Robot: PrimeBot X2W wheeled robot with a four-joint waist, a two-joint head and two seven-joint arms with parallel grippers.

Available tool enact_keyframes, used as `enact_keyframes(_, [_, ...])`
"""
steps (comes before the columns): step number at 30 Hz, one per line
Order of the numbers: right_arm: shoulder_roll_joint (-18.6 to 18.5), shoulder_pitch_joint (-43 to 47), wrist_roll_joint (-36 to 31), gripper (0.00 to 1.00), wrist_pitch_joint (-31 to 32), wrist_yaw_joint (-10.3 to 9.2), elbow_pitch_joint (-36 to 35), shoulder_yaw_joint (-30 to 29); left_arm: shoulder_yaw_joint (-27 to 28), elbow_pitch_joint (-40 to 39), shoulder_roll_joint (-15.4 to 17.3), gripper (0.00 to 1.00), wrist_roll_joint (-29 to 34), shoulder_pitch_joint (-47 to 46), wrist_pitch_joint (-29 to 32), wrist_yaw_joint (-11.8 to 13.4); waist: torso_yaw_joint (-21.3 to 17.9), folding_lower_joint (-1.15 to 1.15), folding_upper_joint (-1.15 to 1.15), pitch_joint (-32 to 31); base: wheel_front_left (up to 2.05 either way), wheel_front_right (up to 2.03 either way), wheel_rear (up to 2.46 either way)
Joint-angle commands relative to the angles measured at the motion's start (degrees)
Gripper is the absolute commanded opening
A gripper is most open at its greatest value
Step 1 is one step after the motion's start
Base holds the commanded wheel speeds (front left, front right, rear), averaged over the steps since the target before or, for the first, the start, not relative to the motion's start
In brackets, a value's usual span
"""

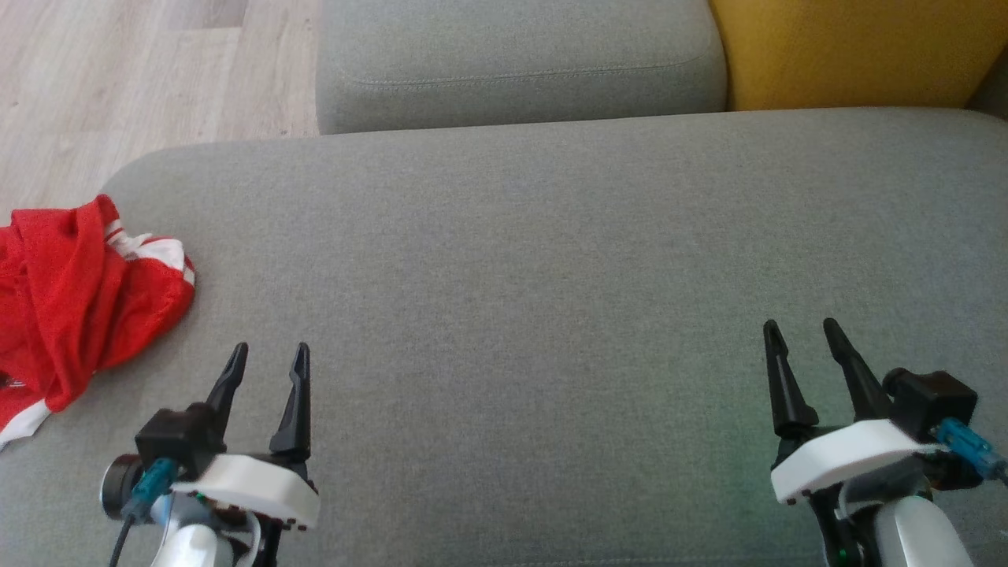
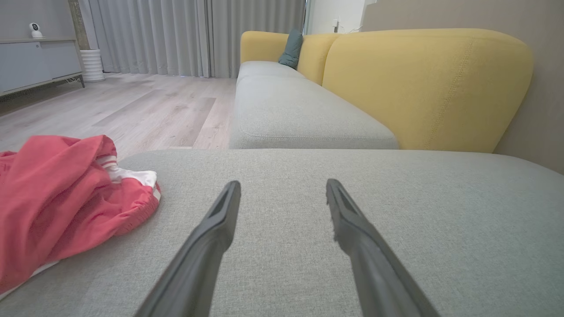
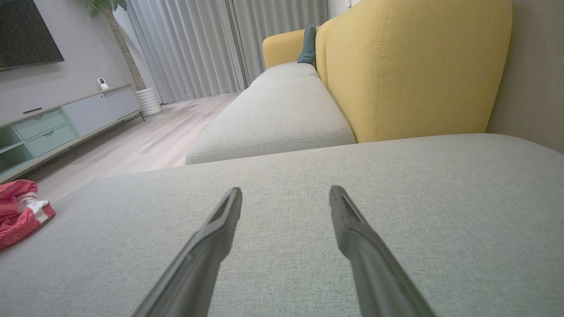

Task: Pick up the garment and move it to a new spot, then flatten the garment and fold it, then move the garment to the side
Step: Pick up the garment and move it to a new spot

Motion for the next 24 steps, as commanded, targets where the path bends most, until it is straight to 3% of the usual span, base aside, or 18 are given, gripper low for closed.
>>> enact_keyframes(1, [-0.29, -0.88, -0.16, 1.0, -0.16, -0.04, -1.9, 1.15, 1.93, -1.46, 0.47, 1.0, 0.62, -3.68, -0.71, 0.4, 0.04, 0.0, 0.0, 0.03, 0.0, 0.0, 0.0])
enact_keyframes(13, [-0.29, -0.6, -0.26, 1.0, 0.1, -0.04, -2.29, 0.63, 2.09, -0.97, 0.49, 1.0, 0.97, -4.21, -0.71, 0.68, 1.83, 0.0, 0.0, 0.01, 0.0, 0.0, 0.0])
enact_keyframes(24, [-0.29, -0.71, -0.71, 1.0, 1.03, -0.04, -4.7, 1.78, 3.66, 0.06, 1.52, 1.0, 0.61, -6.37, -0.71, 1.41, 14.57, 0.0, 0.0, 0.03, 0.0, 0.0, 0.0])
